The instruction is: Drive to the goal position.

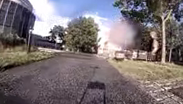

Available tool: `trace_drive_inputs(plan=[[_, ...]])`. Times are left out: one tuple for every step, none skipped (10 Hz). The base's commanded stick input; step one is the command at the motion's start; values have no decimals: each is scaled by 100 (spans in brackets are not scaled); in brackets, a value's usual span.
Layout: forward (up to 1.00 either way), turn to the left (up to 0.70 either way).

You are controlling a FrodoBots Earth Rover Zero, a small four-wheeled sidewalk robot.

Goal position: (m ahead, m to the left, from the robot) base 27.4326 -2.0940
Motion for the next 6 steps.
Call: trace_drive_inputs(plan=[[50, 0], [50, 0], [50, 0], [50, 0], [50, 0], [50, 0]])
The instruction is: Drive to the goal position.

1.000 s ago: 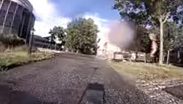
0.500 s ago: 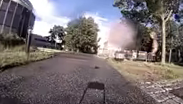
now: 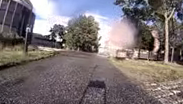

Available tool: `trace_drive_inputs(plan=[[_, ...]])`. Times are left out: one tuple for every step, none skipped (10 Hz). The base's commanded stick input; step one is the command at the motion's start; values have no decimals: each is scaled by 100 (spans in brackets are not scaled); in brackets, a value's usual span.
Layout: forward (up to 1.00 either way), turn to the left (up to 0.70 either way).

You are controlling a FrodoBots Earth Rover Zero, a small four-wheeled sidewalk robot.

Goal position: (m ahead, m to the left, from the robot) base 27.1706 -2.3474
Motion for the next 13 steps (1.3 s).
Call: trace_drive_inputs(plan=[[50, -19], [50, -43], [50, -50], [50, -10], [50, 0], [50, 0], [50, 0], [50, 0], [50, 0], [50, 0], [50, 0], [50, 0], [50, 0]])
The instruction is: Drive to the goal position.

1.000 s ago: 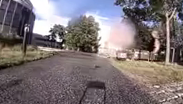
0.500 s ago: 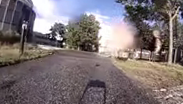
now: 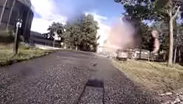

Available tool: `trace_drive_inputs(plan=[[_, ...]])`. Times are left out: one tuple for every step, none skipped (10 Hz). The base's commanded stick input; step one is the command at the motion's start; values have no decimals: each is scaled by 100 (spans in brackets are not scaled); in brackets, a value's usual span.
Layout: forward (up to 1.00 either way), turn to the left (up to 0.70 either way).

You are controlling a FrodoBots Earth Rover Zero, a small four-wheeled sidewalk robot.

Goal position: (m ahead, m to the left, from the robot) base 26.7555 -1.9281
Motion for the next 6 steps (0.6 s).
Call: trace_drive_inputs(plan=[[50, 0], [50, 0], [50, 0], [50, 0], [50, 0], [50, 0]])
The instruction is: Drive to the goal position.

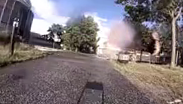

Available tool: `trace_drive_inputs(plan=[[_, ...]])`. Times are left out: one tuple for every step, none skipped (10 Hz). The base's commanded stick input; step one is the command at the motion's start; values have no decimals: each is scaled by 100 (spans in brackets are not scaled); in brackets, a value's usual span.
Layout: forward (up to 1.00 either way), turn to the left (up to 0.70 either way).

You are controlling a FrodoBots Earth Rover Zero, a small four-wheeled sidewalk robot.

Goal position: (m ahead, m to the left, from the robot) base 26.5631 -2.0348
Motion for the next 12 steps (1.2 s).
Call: trace_drive_inputs(plan=[[50, 0], [50, 0], [50, 0], [50, 0], [50, 0], [50, 0], [50, 0], [50, 0], [50, 0], [50, 0], [50, 0], [50, 0]])
